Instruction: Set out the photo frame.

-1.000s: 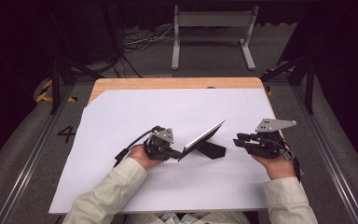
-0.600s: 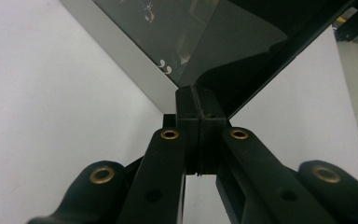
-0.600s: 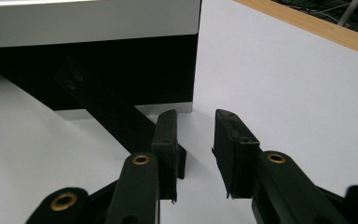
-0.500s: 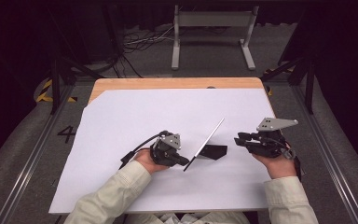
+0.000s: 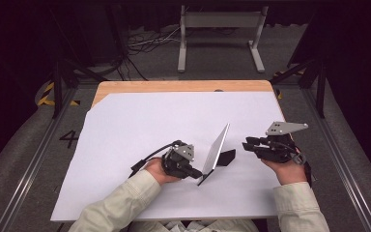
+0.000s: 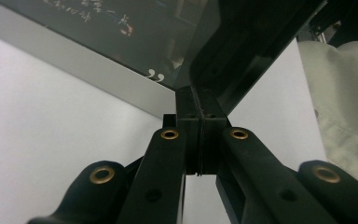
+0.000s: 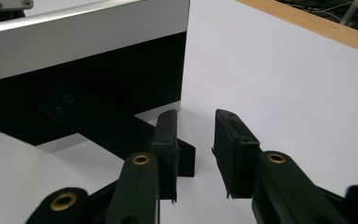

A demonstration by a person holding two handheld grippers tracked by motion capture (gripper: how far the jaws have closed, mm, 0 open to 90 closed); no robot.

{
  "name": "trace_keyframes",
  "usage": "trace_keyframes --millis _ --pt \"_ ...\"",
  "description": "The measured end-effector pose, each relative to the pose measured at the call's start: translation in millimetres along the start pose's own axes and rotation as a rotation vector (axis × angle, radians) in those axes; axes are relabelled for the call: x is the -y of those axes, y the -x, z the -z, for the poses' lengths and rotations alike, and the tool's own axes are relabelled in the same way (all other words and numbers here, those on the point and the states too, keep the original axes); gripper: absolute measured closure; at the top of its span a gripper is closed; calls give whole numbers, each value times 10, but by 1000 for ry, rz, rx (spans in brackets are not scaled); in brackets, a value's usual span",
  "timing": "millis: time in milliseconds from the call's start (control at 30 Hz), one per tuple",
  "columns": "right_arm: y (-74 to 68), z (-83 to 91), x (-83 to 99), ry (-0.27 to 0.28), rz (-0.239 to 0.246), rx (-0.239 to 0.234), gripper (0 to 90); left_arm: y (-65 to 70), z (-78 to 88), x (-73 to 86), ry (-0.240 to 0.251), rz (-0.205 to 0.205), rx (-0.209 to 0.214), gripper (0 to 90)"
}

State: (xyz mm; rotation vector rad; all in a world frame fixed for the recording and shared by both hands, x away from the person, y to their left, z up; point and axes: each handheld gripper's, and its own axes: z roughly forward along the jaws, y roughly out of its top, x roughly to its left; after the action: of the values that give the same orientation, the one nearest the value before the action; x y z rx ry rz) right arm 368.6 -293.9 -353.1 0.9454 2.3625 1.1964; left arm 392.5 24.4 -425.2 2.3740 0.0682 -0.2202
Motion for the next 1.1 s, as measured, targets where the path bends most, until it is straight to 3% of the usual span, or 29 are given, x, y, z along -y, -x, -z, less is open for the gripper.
trace_keyframes --millis 1100 --pt "17 132 80 1 -26 26 694 181 -387 -236 -17 -71 94 900"
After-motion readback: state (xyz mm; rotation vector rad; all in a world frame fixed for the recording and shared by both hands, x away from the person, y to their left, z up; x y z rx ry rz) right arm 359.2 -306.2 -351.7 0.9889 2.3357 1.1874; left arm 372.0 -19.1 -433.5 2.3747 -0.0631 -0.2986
